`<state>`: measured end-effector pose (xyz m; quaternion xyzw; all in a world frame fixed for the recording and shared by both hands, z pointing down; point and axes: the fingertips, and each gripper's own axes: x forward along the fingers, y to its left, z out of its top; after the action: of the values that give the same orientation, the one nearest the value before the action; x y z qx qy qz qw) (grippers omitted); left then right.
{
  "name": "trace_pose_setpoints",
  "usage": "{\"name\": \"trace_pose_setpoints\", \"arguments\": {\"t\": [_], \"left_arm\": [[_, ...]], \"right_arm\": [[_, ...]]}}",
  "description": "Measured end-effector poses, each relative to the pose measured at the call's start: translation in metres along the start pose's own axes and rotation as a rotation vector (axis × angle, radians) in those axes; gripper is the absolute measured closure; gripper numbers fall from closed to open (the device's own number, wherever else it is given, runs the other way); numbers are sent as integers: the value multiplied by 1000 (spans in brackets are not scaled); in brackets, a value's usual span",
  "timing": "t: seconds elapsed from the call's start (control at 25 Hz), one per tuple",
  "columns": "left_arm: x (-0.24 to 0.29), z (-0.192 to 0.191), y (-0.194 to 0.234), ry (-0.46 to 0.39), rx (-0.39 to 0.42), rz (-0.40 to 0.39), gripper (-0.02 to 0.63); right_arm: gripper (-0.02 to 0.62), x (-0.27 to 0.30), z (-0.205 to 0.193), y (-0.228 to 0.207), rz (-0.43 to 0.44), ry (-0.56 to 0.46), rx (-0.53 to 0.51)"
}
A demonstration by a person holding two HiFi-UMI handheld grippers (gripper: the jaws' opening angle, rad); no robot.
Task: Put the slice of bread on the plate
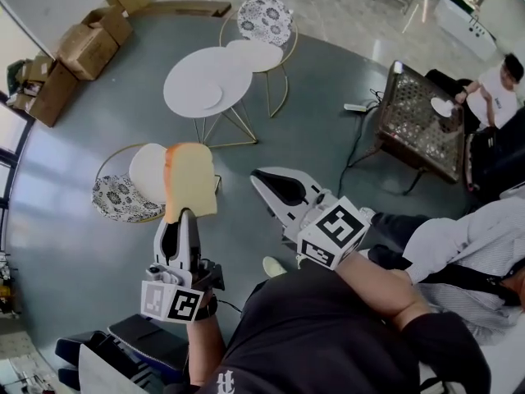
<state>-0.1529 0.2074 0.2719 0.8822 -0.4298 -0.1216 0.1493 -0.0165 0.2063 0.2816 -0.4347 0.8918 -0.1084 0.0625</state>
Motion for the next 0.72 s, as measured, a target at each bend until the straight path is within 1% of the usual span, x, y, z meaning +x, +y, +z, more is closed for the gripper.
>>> {"name": "trace_pose_setpoints", "arguments": {"t": [0.12,0.36,0.72], "left_arm": [[1,-3,-1,6,-6,-10,515],[3,-4,-5,3,11,-7,515],[8,5,-11,-2,62,-2,515]], "right_arm": [[592,-1,0,2,-5,-1,-4],[592,0,1,2,3,-8,-14],[592,8,10,2,26,-31,-15]]}}
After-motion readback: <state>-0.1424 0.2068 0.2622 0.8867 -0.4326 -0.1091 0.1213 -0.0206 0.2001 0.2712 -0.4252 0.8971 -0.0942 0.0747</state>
